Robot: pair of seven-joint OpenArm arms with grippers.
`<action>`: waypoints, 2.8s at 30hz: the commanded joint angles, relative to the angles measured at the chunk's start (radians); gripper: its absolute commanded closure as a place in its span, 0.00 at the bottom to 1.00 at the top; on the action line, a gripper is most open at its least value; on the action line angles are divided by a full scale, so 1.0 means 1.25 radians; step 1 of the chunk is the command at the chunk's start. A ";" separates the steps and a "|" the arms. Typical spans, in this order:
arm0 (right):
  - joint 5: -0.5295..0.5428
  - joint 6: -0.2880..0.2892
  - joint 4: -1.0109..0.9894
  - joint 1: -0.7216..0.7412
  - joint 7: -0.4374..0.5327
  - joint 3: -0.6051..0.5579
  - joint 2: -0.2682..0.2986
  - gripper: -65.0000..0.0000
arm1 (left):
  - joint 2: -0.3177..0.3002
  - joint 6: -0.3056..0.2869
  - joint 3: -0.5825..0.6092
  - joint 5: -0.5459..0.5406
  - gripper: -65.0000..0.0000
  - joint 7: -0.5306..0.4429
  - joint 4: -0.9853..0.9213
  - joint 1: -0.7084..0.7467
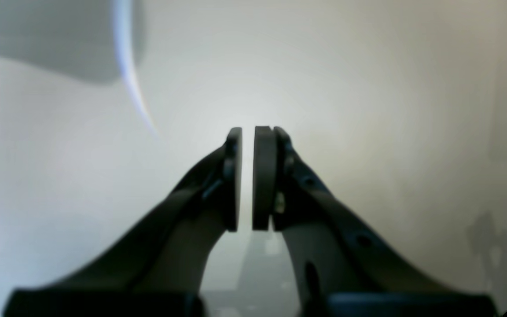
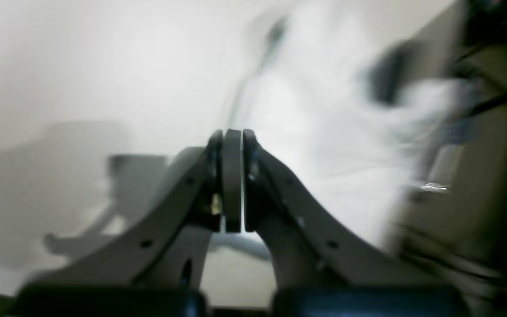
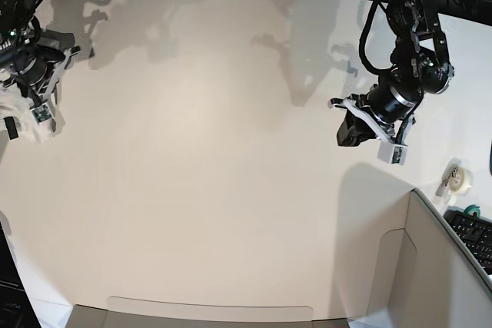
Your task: Layout the t-shirt on the table in an organized manner, then fold the t-shirt properly
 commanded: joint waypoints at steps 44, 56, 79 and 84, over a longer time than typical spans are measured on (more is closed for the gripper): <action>0.134 -0.012 0.010 -0.680 0.211 0.010 -0.196 1.00 | -0.077 -0.004 -0.669 -0.636 1.00 0.264 0.092 0.726; -0.024 -0.012 -0.377 -0.555 0.211 -0.014 -0.277 1.00 | -0.063 -0.002 -0.377 -0.395 1.00 0.124 -0.160 0.683; -0.217 -0.012 -1.366 -0.071 0.648 -0.016 -0.273 1.00 | -0.050 0.001 0.072 -0.209 1.00 -0.567 -1.063 0.332; -0.340 -0.038 -1.411 0.003 0.704 -0.016 -0.316 1.00 | -0.003 0.002 0.273 -0.136 1.00 -0.717 -1.175 0.260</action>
